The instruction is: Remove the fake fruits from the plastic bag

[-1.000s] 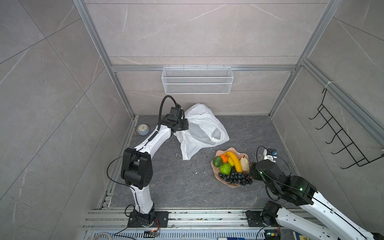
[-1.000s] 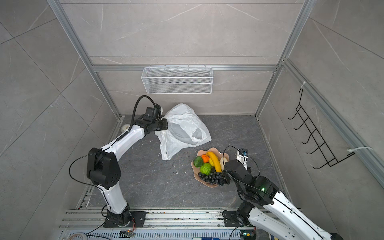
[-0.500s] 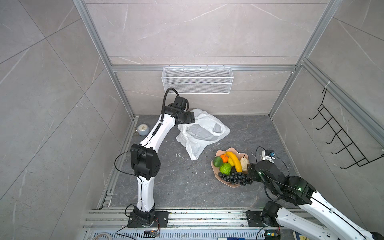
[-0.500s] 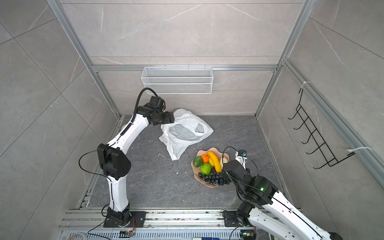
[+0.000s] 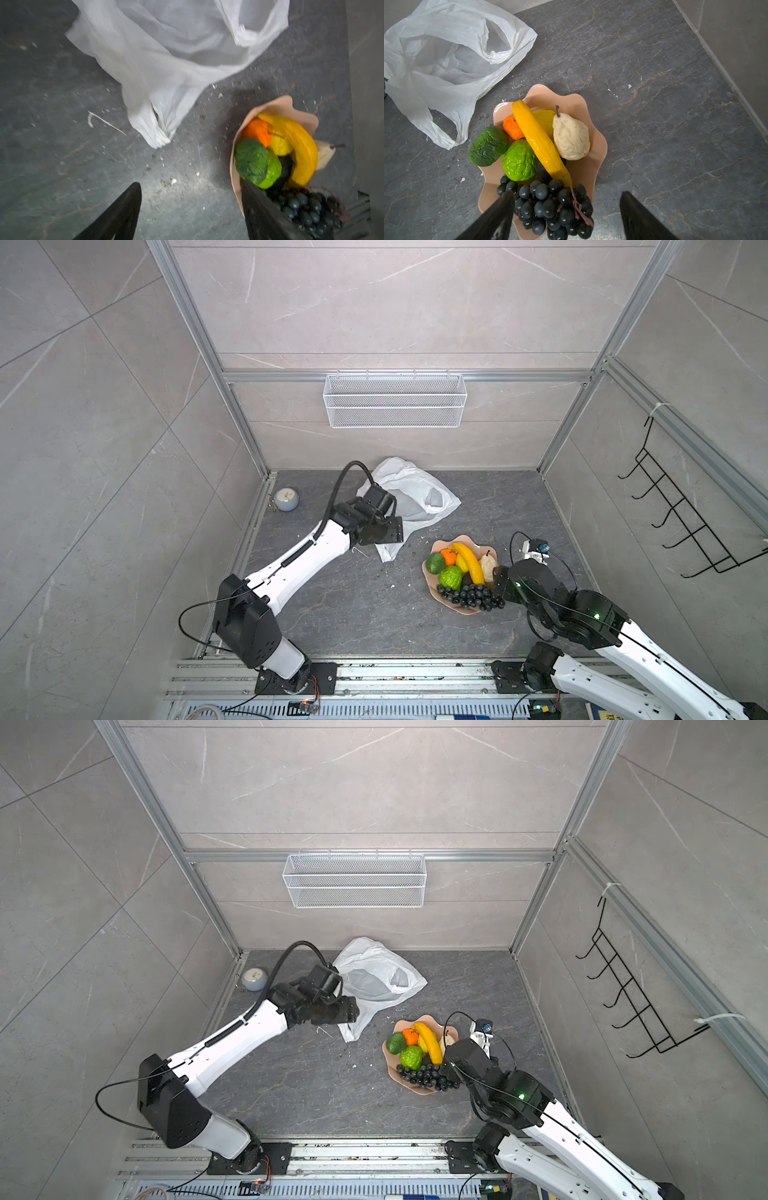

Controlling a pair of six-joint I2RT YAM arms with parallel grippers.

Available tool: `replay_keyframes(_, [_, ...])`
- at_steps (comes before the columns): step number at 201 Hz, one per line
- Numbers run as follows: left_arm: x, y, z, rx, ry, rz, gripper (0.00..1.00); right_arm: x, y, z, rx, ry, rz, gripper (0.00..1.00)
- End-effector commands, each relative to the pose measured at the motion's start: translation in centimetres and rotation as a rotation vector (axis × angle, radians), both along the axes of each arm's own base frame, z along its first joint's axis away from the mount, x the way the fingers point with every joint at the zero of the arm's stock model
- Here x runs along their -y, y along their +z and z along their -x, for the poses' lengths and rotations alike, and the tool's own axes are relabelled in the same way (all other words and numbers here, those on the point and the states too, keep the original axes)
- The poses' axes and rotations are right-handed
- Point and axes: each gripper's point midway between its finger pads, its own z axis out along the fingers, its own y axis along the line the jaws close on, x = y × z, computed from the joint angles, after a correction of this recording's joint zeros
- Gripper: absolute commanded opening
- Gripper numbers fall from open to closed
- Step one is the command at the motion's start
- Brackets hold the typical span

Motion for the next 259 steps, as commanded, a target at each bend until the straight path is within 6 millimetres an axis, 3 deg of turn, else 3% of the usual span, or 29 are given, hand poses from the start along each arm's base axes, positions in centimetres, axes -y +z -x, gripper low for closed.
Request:
replay_keyframes(1, [3.0, -2.5, 1.2, -0.031, 0.057, 0.096, 0.72, 0.5, 0.9, -0.1, 0.019, -0.03, -0.004, 0.81])
replay_keyframes(20, [5.7, -4.5, 3.1, -0.073, 0.025, 0.138, 0.63, 0.4, 0.8, -0.2, 0.018, -0.032, -0.005, 0.81])
replay_keyframes(39, [7.6, -5.9, 4.5, -0.097, 0.009, 0.131, 0.61, 0.5, 0.6, -0.1, 0.012, -0.034, -0.005, 0.81])
replay_keyframes(89, [11.0, -9.3, 6.7, -0.171, -0.008, 0.118, 0.55, 1.0, 0.2, 0.4, 0.008, -0.042, -0.007, 0.81])
replay_keyframes(136, [11.4, -11.3, 7.6, -0.186, 0.031, 0.065, 0.51, 1.0, 0.4, 0.3, 0.01, -0.04, 0.006, 0.81])
replay_keyframes(173, [12.3, -12.1, 7.8, -0.203, 0.029, 0.081, 0.38, 0.9, 0.0, 0.1, -0.001, -0.039, 0.019, 0.81])
replay_keyframes(230, [12.3, -12.7, 7.8, -0.216, 0.051, 0.08, 0.19, 0.7, 0.0, 0.0, -0.007, -0.034, 0.025, 0.81])
replay_keyframes(259, [11.6, -12.7, 7.7, -0.214, 0.078, 0.079, 0.13, 0.7, -0.1, -0.1, -0.01, -0.035, 0.033, 0.81])
